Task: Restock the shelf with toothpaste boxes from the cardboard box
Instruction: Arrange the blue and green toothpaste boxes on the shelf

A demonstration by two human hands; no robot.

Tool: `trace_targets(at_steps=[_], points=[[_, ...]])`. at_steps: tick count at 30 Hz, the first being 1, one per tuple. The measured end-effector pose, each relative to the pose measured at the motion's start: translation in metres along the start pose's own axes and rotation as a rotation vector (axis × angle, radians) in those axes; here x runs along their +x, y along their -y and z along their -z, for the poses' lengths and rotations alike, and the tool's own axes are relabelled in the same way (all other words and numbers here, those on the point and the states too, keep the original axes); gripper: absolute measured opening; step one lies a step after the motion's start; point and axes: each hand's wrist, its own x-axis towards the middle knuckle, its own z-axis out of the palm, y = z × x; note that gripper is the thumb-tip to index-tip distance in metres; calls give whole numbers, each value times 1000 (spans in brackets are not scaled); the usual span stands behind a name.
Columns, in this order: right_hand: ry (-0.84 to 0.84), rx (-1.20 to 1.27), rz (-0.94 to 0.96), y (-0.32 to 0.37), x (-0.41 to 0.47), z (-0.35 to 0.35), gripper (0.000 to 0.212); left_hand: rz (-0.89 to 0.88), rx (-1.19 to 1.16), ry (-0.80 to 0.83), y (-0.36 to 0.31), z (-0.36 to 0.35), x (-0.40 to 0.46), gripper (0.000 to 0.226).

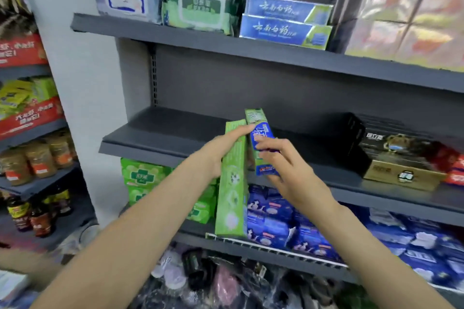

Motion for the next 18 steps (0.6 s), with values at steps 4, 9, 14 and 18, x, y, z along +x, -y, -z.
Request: trace_targets(at_steps=[4,9,14,18], points=[[68,81,-74,-56,1,-1,42,-34,78,-93,-1,-17,47,55],[-162,725,-628,-105,30,8,22,-37,75,-73,-13,-27,105,29],[-166,985,-985,-165,55,12,39,-15,359,113,-30,-46,136,24],[-250,1130,-1004,-197,56,19,46,-186,772,67,-46,-52,153,48]])
